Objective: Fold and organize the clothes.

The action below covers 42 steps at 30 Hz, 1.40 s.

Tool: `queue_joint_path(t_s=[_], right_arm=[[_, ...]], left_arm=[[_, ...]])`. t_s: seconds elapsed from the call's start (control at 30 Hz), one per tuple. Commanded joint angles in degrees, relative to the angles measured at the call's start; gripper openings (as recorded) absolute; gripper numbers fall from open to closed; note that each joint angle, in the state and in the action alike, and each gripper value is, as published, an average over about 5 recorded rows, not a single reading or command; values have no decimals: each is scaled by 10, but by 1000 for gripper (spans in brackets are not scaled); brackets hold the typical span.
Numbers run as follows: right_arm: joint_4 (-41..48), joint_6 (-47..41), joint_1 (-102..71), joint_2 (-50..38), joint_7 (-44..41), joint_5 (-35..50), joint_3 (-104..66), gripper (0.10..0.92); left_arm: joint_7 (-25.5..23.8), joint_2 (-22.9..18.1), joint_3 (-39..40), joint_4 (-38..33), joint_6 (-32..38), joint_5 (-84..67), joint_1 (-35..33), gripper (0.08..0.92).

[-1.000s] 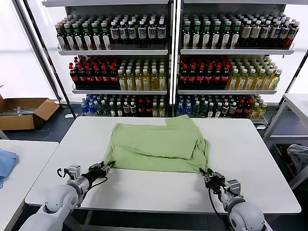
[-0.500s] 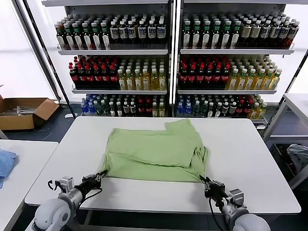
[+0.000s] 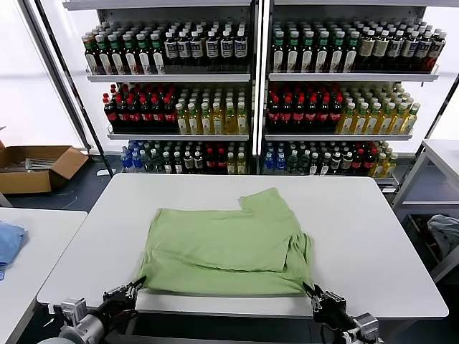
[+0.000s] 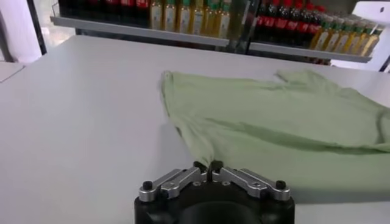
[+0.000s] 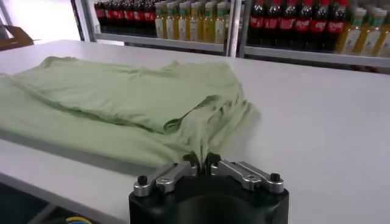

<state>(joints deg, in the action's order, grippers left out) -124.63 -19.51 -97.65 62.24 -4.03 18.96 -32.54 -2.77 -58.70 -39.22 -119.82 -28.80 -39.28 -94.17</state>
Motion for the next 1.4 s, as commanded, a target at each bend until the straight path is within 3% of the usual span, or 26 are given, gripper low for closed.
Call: queue_joint_path(t_s=[0.03,0.17,0.33,0.53,0.7,0.97,1.23,1.4], right_arm=[[-25,26,-22,7,-9,34,-39,381],[-20,38,23,0,-18,109,-63,485],[40,35,159,-53,-22,157,-33,623],[240,17,428,-75,-45,165,102,785],[386,16,561,-59,-81,157,187,821],[519,15,677,-24,-102,146,259,823],[669,18,759,36,-112,110,305,823],[711,22,775,61,-117,93,318,823]], left_arm=[[10,-16,-57,-55,-10,6,-58,195],[9,3,-80,-40,-12,-9,-46,308],[1,71,-59,15,3,-40,26,455],[-24,155,60,140,27,-65,199,628],[-38,197,156,227,35,-87,306,763],[-57,193,288,350,51,-104,450,822],[-68,143,379,482,65,-102,577,823],[-70,117,411,524,69,-98,624,823]])
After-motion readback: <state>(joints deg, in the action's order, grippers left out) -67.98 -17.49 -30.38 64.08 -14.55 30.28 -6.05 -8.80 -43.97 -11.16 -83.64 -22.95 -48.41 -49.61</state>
